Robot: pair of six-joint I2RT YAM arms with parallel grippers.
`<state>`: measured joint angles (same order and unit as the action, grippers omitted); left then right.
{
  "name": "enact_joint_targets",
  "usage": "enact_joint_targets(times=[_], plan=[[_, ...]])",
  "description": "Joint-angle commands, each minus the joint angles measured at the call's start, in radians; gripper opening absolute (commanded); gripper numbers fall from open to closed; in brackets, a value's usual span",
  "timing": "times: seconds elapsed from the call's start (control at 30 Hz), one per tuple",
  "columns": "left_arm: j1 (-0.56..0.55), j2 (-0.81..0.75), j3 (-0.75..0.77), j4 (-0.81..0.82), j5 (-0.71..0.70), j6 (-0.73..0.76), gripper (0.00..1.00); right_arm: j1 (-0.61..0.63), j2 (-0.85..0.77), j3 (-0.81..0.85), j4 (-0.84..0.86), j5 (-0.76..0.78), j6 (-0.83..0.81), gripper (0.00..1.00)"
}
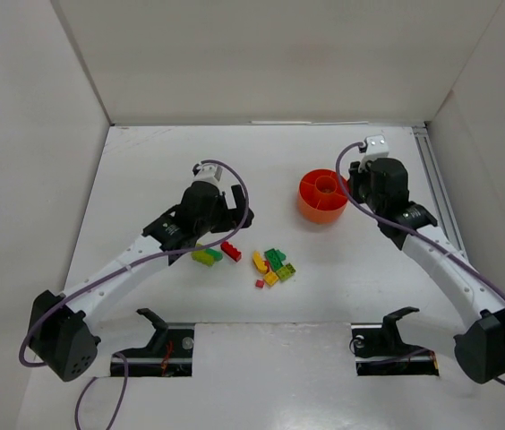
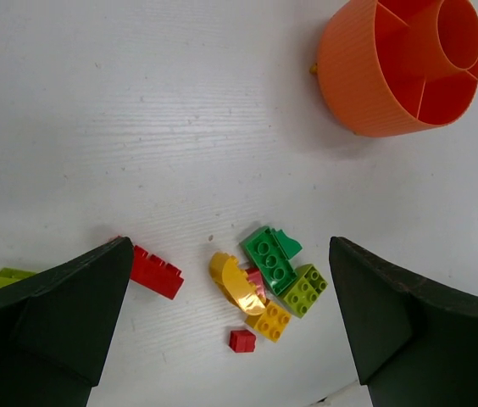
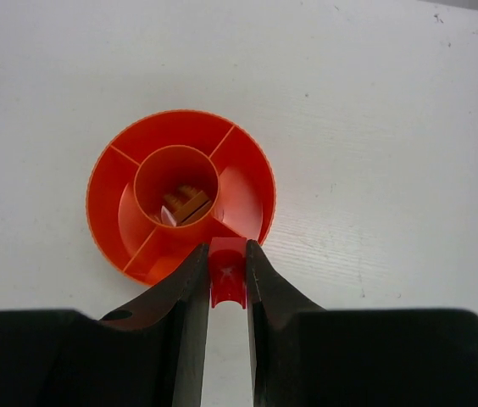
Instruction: Sort the legos into containers by color
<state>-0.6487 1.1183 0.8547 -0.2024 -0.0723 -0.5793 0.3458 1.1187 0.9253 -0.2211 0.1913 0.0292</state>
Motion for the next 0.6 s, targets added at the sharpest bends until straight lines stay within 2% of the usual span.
enact_joint_targets(times=[0.0,0.13,0.4,0.57], plan=[[-0.005,0.015,0.058,0.058,-0.006,0.033,1.00,-0.016,0.009,0.052,0.074,0.000,-0.043,0.00],[-0.005,0.038,0.069,0.058,-0.006,0.033,1.00,-0.016,0.081,0.066,0.101,0.000,-0.093,0.00],[-0.005,0.038,0.060,0.058,-0.006,0.033,1.00,-0.025,0.197,0.095,0.160,0.075,-0.084,0.00],[-0.005,0.029,0.060,0.049,-0.015,0.024,1.00,-0.044,0.277,0.127,0.180,0.030,-0.095,0.00]])
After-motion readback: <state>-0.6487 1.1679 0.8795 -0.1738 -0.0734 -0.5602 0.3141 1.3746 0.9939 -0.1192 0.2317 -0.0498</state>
